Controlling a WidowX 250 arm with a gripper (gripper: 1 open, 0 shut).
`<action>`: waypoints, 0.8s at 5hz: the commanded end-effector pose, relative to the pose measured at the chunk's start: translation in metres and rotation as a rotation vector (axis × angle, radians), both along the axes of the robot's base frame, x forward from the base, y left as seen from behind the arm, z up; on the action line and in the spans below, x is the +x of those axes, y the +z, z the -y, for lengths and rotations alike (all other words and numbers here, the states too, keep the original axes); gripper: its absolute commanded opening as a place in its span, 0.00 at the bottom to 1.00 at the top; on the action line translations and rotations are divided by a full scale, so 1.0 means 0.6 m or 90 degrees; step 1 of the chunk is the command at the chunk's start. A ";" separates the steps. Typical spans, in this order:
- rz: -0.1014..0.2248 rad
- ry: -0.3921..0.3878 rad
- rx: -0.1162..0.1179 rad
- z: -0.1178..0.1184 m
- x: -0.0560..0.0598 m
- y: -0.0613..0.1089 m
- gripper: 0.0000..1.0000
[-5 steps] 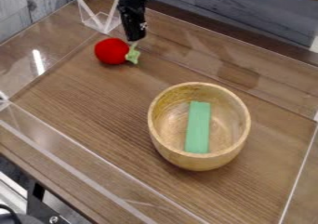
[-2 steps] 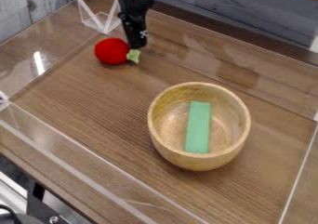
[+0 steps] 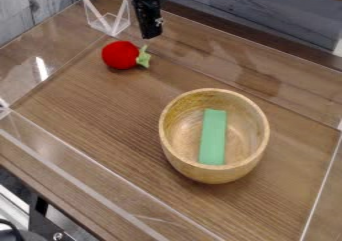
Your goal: Move the red object to the right side of the table
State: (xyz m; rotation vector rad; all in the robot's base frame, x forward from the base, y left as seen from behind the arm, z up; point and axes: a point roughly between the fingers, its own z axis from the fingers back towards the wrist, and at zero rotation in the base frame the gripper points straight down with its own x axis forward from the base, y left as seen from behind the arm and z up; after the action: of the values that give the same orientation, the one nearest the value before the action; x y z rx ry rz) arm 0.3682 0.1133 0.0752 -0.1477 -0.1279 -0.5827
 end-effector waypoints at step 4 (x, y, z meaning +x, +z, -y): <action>0.063 0.095 -0.004 -0.045 -0.037 0.059 0.00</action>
State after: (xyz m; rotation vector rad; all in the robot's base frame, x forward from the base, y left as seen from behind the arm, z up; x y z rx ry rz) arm 0.3433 0.1372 0.0783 -0.1707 -0.1646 -0.4356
